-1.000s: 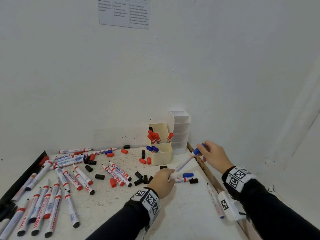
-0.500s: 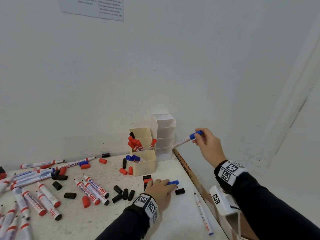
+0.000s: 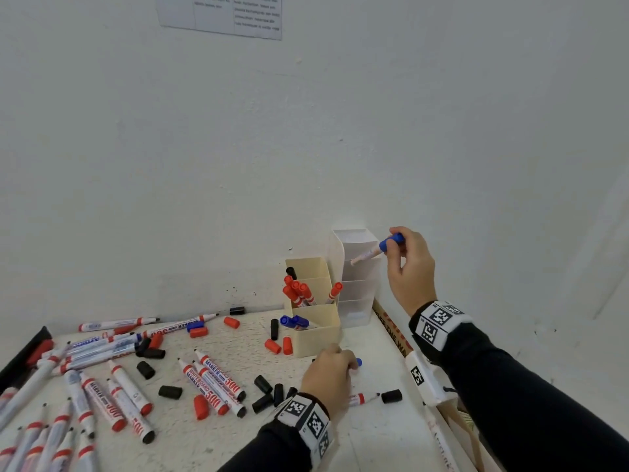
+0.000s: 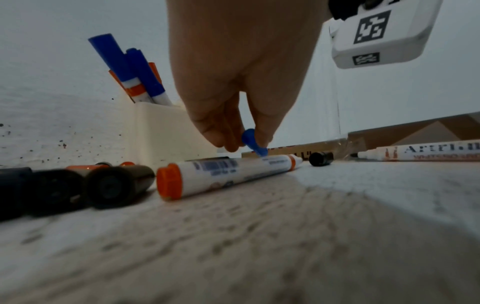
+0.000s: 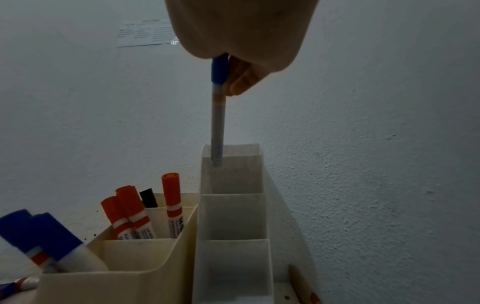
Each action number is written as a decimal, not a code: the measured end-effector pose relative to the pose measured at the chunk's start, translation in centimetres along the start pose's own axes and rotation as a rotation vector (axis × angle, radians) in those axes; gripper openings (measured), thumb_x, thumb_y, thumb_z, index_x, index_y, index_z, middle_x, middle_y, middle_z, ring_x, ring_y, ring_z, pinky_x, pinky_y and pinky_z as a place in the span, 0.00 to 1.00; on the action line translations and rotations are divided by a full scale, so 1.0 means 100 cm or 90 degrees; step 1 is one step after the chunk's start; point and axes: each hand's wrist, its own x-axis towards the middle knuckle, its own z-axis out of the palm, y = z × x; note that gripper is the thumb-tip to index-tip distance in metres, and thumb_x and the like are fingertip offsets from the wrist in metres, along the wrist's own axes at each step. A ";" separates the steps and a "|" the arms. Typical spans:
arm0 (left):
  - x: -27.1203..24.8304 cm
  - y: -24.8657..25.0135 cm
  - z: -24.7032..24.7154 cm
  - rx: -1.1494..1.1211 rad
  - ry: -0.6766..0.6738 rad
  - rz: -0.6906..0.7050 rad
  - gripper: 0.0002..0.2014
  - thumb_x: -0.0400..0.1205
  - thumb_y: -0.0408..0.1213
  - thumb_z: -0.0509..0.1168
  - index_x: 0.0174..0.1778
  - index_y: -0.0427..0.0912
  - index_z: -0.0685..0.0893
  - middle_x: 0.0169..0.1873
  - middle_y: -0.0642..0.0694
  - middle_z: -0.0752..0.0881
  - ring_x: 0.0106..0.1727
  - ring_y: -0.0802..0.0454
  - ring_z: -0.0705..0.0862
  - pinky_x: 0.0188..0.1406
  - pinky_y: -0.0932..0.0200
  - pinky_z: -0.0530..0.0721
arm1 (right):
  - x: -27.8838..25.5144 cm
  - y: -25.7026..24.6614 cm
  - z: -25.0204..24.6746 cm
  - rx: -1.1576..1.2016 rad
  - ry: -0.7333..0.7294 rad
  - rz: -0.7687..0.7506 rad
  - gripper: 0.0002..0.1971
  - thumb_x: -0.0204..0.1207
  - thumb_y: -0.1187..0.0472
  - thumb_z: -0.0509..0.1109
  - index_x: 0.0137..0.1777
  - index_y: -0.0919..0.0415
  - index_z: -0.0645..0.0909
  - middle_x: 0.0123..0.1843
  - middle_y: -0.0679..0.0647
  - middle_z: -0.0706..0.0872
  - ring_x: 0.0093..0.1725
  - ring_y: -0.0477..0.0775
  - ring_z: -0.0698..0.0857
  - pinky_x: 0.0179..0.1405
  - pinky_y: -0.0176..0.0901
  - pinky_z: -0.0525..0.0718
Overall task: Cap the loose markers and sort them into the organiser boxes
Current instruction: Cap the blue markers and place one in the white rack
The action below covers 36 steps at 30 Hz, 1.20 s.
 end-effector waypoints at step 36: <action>-0.094 -0.036 -0.047 -0.109 0.063 -0.231 0.13 0.83 0.46 0.60 0.61 0.45 0.73 0.46 0.48 0.81 0.46 0.52 0.80 0.53 0.56 0.82 | -0.127 -0.007 -0.074 -0.591 -0.815 0.390 0.13 0.71 0.59 0.73 0.54 0.61 0.79 0.55 0.54 0.85 0.53 0.51 0.86 0.44 0.33 0.81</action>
